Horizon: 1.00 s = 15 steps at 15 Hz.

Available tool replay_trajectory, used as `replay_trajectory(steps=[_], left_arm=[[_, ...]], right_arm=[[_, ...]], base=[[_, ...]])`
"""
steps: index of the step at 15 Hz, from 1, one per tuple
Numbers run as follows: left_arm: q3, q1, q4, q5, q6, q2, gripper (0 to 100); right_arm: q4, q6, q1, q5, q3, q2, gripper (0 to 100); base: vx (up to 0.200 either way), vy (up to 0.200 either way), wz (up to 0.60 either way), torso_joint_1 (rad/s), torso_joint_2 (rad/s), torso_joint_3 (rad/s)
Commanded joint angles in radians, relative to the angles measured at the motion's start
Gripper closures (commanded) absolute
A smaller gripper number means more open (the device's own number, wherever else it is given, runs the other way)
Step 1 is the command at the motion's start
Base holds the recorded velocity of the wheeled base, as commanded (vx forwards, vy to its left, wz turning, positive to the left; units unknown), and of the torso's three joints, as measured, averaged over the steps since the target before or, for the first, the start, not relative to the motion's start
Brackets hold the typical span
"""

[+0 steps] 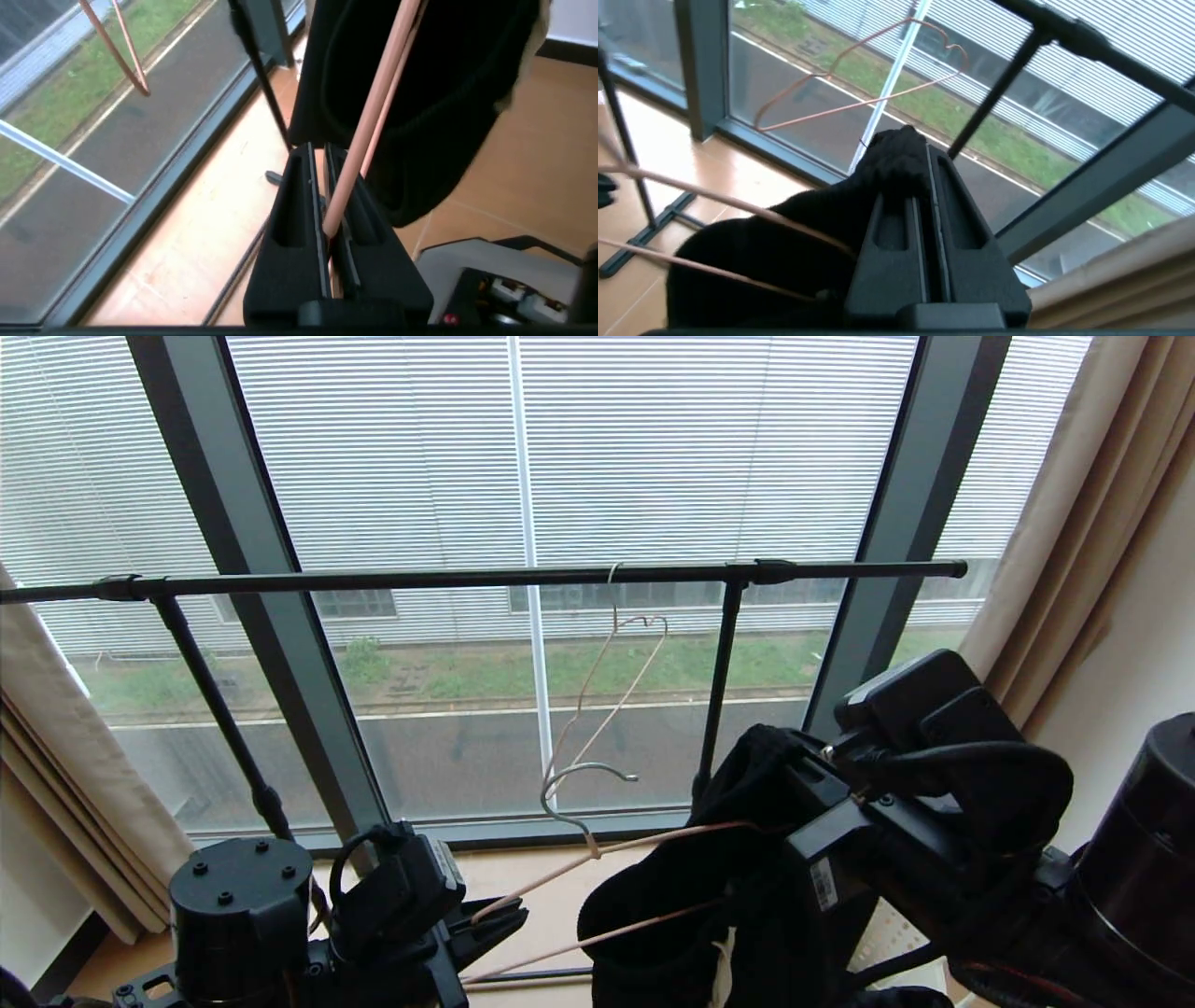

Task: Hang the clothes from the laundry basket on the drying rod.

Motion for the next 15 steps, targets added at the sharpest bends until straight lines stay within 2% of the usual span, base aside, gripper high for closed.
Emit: replay_trajectory(steps=[1, 5, 7, 11, 15], left_arm=[[0.002, 0.025, 0.000, 0.000, 0.013, 0.002, 100], [-0.012, 0.058, 0.000, 0.000, 0.025, 0.007, 100], [-0.032, 0.063, 0.000, 0.014, 0.019, 0.015, 100], [-0.060, 0.055, 0.000, 0.103, 0.009, 0.050, 100], [-0.057, 0.025, 0.000, 0.101, -0.007, 0.051, 100]], right_arm=[[-0.002, -0.004, -0.044, -0.001, -0.014, -0.009, 100], [0.000, -0.006, -0.075, 0.001, -0.031, -0.007, 100], [-0.003, -0.006, -0.040, -0.001, -0.030, 0.011, 100], [-0.005, -0.004, 0.025, -0.009, -0.027, 0.030, 100], [-0.010, 0.004, 0.036, -0.018, -0.037, 0.086, 100]], base=[[0.000, 0.000, 0.00, 0.000, 0.00, 0.000], [0.000, 0.000, 0.00, 0.000, 0.00, 0.000], [0.000, 0.000, 0.00, 0.000, 0.00, 0.000], [0.000, 0.000, 0.00, 0.000, 0.00, 0.000], [0.000, 0.000, 0.00, 0.000, 0.00, 0.000]])
